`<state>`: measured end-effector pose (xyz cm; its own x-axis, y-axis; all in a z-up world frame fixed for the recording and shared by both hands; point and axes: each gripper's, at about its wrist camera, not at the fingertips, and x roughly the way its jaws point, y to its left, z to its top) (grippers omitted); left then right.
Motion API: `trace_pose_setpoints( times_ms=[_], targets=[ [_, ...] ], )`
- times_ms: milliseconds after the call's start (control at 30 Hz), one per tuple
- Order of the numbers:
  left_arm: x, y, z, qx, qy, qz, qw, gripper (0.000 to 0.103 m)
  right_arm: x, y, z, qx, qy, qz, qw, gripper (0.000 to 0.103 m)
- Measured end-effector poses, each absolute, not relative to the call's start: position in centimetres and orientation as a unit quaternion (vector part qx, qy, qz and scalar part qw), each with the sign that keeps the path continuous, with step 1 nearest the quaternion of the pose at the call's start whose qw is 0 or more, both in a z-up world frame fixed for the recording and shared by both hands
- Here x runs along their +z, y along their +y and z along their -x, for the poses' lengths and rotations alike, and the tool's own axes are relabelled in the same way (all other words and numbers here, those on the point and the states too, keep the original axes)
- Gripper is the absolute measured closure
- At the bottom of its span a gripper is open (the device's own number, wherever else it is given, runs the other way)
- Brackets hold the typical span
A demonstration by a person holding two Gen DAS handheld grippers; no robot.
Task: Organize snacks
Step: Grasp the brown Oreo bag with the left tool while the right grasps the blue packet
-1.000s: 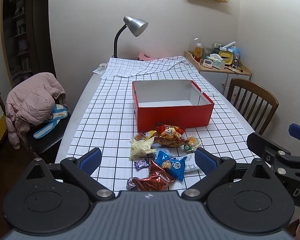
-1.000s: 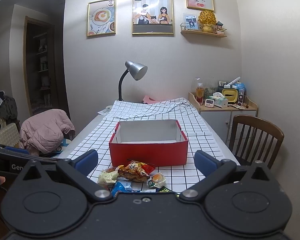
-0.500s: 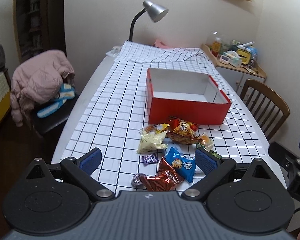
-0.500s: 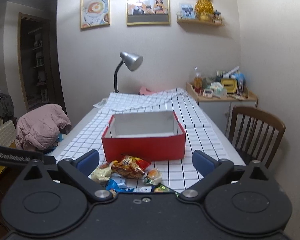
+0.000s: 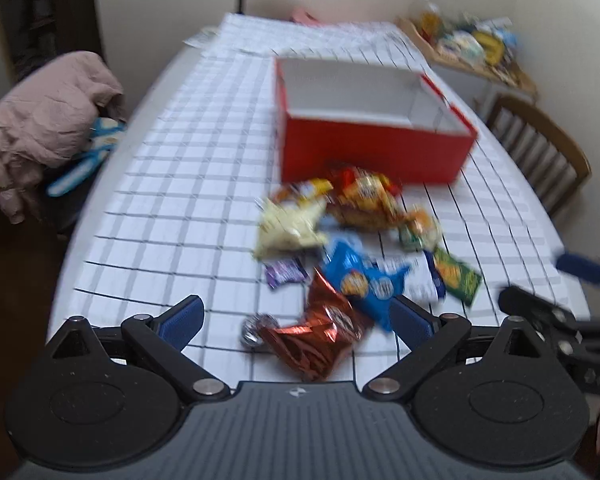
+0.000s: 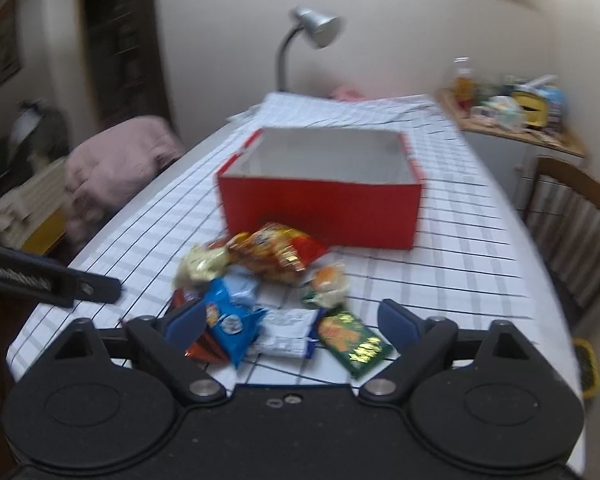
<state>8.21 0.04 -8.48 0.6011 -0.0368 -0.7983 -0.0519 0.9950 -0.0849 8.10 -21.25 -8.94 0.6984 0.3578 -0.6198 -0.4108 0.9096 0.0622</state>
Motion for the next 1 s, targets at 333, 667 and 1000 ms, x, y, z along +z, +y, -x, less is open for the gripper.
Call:
trace_pose_setpoints(
  times_ms=[333, 667, 1000],
  targets=[
    [-12.9, -0.9, -9.0, -0.031, 0.475, 0.011, 0.88, 0.011, -13.3, -19.0, -14.8, 0.333, 0.398, 0.089, 0.85, 0.028],
    [-13.7, -3.9, -8.9, -0.094, 0.433, -0.148, 0.884, 0.011, -15.6, -15.5, -18.3, 0.386, 0.439, 0.128, 0.802, 0.038],
    [-17.1, -4.8, -10.2, -0.111, 0.473, -0.179, 0.855, 0.035, -16.8, -14.2, -18.2, 0.396, 0.441, 0.176, 0.786, 0.05]
  ],
)
